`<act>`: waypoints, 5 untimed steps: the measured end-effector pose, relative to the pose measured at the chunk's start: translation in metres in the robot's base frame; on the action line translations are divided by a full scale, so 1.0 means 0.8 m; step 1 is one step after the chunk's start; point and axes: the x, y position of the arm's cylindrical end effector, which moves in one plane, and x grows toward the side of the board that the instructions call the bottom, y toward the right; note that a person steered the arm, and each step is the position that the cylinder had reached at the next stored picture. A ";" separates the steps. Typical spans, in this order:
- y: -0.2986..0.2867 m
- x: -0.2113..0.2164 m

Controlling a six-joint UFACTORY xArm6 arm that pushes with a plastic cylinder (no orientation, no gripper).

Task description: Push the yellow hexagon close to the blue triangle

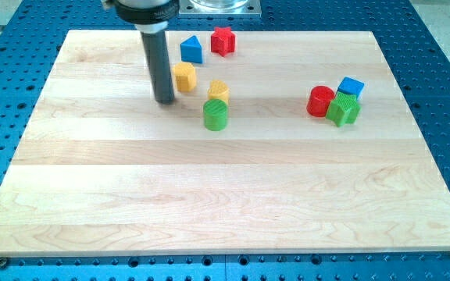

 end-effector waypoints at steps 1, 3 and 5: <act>0.030 -0.065; -0.022 -0.050; 0.025 -0.069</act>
